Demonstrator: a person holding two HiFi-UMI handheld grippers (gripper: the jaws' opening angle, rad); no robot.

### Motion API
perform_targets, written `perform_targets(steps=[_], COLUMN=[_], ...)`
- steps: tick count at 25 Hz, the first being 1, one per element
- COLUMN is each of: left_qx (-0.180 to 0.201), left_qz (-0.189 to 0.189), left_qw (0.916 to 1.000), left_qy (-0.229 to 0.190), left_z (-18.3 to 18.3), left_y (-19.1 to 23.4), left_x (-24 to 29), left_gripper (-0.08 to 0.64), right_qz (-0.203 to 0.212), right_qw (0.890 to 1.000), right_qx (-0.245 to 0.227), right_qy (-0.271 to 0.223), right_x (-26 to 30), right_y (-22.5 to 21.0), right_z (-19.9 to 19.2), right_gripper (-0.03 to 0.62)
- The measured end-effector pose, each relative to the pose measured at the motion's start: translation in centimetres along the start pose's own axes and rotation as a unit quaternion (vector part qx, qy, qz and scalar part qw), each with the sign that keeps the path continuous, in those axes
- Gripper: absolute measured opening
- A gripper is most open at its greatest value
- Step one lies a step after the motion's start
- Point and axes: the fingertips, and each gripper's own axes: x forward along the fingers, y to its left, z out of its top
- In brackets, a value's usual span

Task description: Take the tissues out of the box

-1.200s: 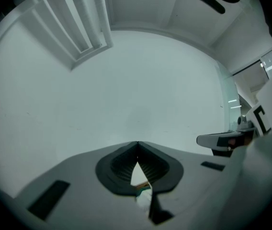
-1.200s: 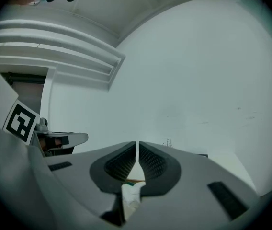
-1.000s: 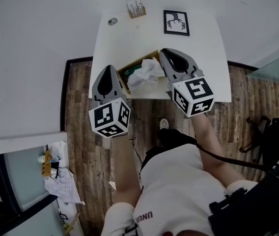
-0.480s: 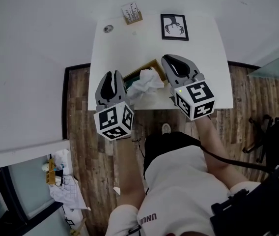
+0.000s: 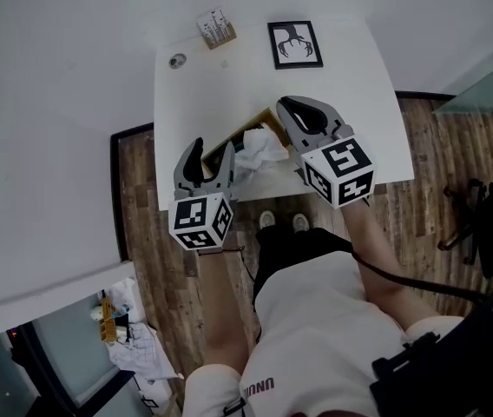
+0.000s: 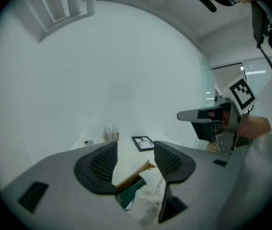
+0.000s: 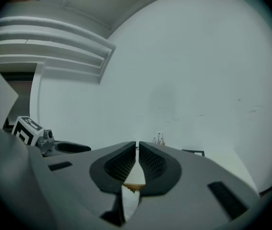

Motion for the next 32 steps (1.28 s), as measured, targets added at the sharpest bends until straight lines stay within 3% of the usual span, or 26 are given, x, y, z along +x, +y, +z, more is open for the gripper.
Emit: perform_targets(steps=[5, 10, 14, 16, 20, 24, 29, 32], left_qx=[0.031, 0.075, 0.105, 0.126, 0.177, 0.172, 0.198, 0.195], left_qz=[-0.066, -0.13, -0.163, -0.186, -0.235, -0.252, -0.265, -0.271], left_qw=[0.9959, 0.9788, 0.9675, 0.9573, 0.9243, 0.9137, 0.8927, 0.8867], left_qy=[0.053, 0.14, 0.162, 0.182, 0.243, 0.269, 0.306, 0.32], left_z=[-1.9, -5.2, -6.6, -7.5, -9.2, -10.1, -11.6, -11.8], left_y=[-0.6, -1.2, -1.9, -2.5, -3.5, -3.2, -2.9, -3.2], left_x=[1.2, 2.7, 3.8, 4.0, 3.7, 3.9, 4.2, 4.5], left_gripper=[0.259, 0.261, 0.261, 0.261, 0.261, 0.259, 0.259, 0.259], right_qz=[-0.019, -0.029, -0.038, -0.043, -0.062, -0.069, -0.077, -0.082], right_qw=[1.0, 1.0, 0.999, 0.999, 0.998, 0.997, 0.997, 0.996], right_qx=[0.013, 0.01, 0.011, 0.013, 0.02, 0.022, 0.019, 0.02], right_qy=[-0.001, 0.005, 0.008, 0.011, 0.009, 0.016, 0.018, 0.02], right_x=[0.7, 1.4, 2.0, 2.3, 2.3, 2.3, 2.2, 2.1], right_y=[-0.1, 0.1, -0.3, -0.6, -1.0, -0.9, -0.8, -1.3], right_z=[-0.1, -0.2, -0.5, -0.6, -0.8, -1.4, -1.4, -1.3], right_gripper=[0.021, 0.021, 0.021, 0.021, 0.021, 0.021, 0.021, 0.021])
